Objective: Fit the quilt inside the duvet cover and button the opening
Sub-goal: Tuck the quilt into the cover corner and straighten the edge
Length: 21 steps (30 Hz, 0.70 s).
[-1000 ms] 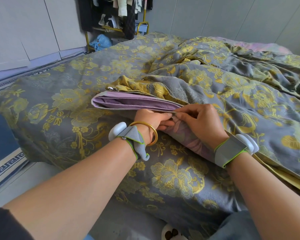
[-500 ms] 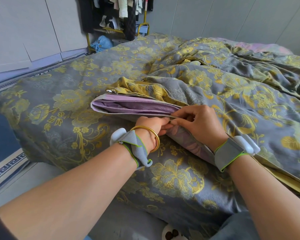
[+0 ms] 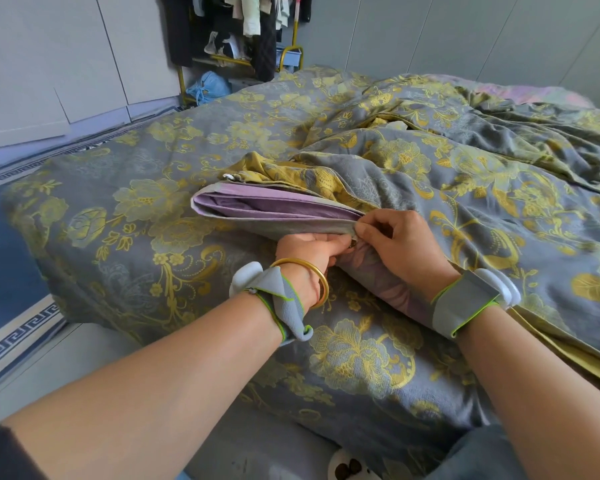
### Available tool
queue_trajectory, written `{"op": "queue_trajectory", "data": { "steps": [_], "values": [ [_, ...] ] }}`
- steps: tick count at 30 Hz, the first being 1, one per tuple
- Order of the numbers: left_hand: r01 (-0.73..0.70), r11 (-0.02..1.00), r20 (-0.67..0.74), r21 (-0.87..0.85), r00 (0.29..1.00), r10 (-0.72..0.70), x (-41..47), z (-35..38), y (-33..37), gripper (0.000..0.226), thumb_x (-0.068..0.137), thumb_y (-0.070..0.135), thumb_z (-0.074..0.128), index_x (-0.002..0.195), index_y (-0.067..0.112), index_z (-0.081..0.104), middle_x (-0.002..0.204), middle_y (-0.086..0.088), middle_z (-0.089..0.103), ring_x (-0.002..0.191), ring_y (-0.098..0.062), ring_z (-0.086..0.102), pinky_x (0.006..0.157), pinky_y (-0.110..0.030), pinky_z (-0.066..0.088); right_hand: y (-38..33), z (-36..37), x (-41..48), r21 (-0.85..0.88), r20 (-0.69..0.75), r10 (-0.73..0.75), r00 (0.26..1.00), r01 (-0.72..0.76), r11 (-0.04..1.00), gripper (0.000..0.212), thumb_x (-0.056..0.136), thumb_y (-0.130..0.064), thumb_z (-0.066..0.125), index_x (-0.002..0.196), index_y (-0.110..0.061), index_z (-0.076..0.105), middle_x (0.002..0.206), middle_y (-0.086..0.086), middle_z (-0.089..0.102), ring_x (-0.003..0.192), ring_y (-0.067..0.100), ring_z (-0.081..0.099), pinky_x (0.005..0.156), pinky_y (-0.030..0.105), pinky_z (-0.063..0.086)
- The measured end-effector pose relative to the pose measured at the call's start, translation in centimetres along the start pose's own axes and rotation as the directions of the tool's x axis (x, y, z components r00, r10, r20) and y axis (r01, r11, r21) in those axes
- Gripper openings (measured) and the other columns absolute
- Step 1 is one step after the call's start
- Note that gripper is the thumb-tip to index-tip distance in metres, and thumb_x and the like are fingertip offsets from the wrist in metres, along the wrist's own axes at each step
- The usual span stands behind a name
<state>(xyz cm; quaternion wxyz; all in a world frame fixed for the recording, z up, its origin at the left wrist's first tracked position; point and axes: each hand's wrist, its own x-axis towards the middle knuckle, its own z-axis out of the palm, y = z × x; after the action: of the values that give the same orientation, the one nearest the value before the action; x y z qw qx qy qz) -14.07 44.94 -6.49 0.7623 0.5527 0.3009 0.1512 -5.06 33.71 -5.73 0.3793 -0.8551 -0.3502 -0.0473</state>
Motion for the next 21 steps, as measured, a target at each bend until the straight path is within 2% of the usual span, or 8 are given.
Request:
{"op": "queue_trajectory", "data": {
  "steps": [3,5,8,11,14,17,19,21],
  "values": [
    [-0.318,0.908,0.007,0.272,0.945,0.328,0.8,-0.3,-0.1,0.007,0.071,0.01,0.079,0.074,0.01,0.072,0.061,-0.001,0.067,0.051,-0.003,0.057,0.059,-0.023,0.053,-0.1,-0.1,0.1,0.053,0.002,0.086,0.996,-0.086,0.995,0.015,0.093,-0.025,0.062,0.085,-0.018,0.074,0.076,-0.005,0.068,0.066,0.001,0.057,0.059,0.009,0.04],
    [-0.449,0.78,0.069,0.437,0.881,0.468,1.2,-0.7,-0.2,0.01,0.069,0.015,0.08,0.069,0.019,0.07,0.066,-0.001,0.069,0.06,-0.012,0.062,0.07,-0.032,0.057,-0.2,0.0,0.1,0.118,0.021,0.147,0.989,-0.148,0.982,0.017,0.093,-0.025,0.063,0.083,-0.017,0.074,0.074,-0.005,0.068,0.066,0.001,0.056,0.064,0.014,0.044],
    [-0.602,0.509,0.212,0.615,0.748,0.628,1.3,-1.1,-0.4,0.008,0.073,0.021,0.076,0.073,0.022,0.069,0.065,0.009,0.067,0.061,-0.011,0.06,0.065,-0.034,0.055,-0.2,-0.2,0.0,0.272,0.082,0.229,0.97,-0.243,0.931,0.017,0.091,-0.023,0.065,0.081,-0.013,0.075,0.072,-0.003,0.068,0.069,0.007,0.058,0.072,0.028,0.05],
    [-0.658,0.367,0.3,0.658,0.675,0.674,1.5,-1.5,-0.4,0.008,0.077,0.024,0.073,0.077,0.023,0.065,0.066,0.013,0.064,0.062,-0.008,0.059,0.063,-0.033,0.053,-0.3,-0.6,-0.1,0.355,0.13,0.279,0.952,-0.307,0.883,0.016,0.089,-0.023,0.068,0.082,-0.01,0.075,0.06,-0.01,0.065,0.058,0.001,0.056,0.061,0.019,0.047],
    [-0.555,0.566,0.215,0.609,0.803,0.556,1.8,-1.7,-0.5,0.009,0.077,0.023,0.073,0.075,0.02,0.065,0.065,0.008,0.068,0.059,-0.011,0.064,0.06,-0.027,0.052,-0.4,-0.7,-0.2,0.431,0.166,0.324,0.931,-0.364,0.825,0.014,0.089,-0.019,0.067,0.083,-0.007,0.072,0.043,-0.015,0.052,0.039,-0.002,0.045,0.044,0.008,0.035],
    [-0.248,0.878,0.193,0.41,0.964,0.182,1.1,-1.6,-0.2,0.013,0.086,0.021,0.066,0.08,0.009,0.066,0.076,-0.009,0.074,0.054,-0.014,0.065,0.051,-0.018,0.048,-0.4,-0.8,-0.3,0.461,0.173,0.332,0.927,-0.374,0.805,0.014,0.087,-0.018,0.07,0.083,-0.006,0.072,0.044,-0.013,0.05,0.04,0.0,0.041,0.043,0.009,0.034],
    [-0.006,0.976,0.234,0.217,0.971,-0.046,0.6,-1.7,0.5,0.025,0.089,0.031,0.062,0.089,0.006,0.068,0.084,-0.012,0.074,0.062,-0.014,0.069,0.058,-0.019,0.053,-0.4,-0.8,-0.3,0.466,0.167,0.314,0.935,-0.355,0.81,0.015,0.086,-0.018,0.071,0.085,-0.003,0.073,0.048,-0.011,0.052,0.044,0.001,0.041,0.046,0.01,0.036],
    [0.14,0.985,0.258,0.098,0.953,-0.16,0.6,-1.8,1.1,0.041,0.083,0.044,0.066,0.095,0.005,0.068,0.085,-0.012,0.075,0.073,-0.018,0.073,0.066,-0.027,0.059,-0.3,-0.8,-0.4,0.466,0.17,0.275,0.946,-0.323,0.824,0.016,0.085,-0.02,0.072,0.085,-0.004,0.076,0.054,-0.004,0.055,0.048,0.004,0.041,0.051,0.014,0.038]
  ]
}}
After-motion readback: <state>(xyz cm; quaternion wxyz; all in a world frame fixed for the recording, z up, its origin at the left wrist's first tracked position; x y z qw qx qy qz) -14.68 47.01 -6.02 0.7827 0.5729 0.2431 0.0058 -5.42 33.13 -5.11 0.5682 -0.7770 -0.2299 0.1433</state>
